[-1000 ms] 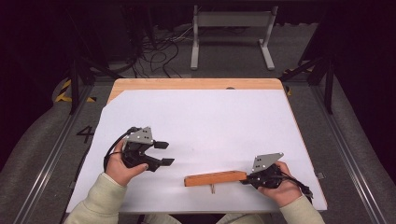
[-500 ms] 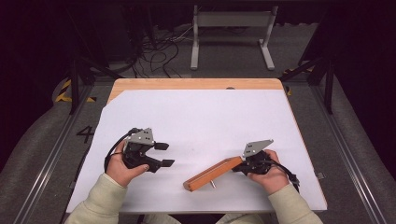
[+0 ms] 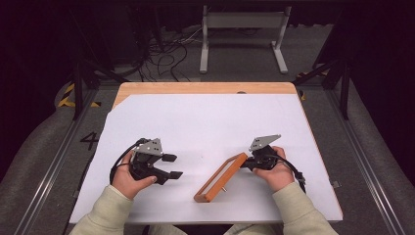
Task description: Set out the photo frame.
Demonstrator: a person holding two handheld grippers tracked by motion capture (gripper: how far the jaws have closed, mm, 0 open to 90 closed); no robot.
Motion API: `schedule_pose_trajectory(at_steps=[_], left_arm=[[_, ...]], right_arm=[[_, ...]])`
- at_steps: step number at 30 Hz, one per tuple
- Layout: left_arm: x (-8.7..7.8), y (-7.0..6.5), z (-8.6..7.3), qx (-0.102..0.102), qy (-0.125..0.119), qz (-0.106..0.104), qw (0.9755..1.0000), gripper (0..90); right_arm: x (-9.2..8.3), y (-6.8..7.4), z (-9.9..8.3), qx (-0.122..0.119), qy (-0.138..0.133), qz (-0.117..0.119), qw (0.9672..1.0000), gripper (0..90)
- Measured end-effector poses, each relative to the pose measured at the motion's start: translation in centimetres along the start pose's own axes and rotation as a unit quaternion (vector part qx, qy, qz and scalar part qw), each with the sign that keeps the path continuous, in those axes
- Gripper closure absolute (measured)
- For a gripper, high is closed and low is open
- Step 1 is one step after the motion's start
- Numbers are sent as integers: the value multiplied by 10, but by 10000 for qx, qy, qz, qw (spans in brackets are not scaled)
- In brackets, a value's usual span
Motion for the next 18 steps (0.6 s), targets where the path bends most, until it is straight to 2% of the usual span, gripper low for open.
schedule_pose_trajectory(at_steps=[2,5,9,14,18], left_arm=[[2,0,-1,10,36,-10,10000,360],[4,-1,-1,12,70,-52,10000,370],[8,-3,-3,51,134,-105,9998,394],[14,-6,-5,132,224,-178,9995,532],[20,-8,-7,147,251,-114,9995,708]], right_arm=[[0,-2,2,30,-32,-23,10000,900],[-1,-4,6,54,-239,-18,9997,900],[-2,-4,6,19,-202,-80,9998,900],[-20,-5,-3,90,-299,-242,9992,900],[-35,-3,-9,122,-406,-332,9985,900]])
Point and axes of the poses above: each handheld gripper's, and its own axes: x roughly forward along the jaws, z roughly out of its top, y roughly to its left, the point moved 3 cm from there along x, roughly forward along the jaws, and after that the axes turned 11 degrees about z, right-handed, at the moved point
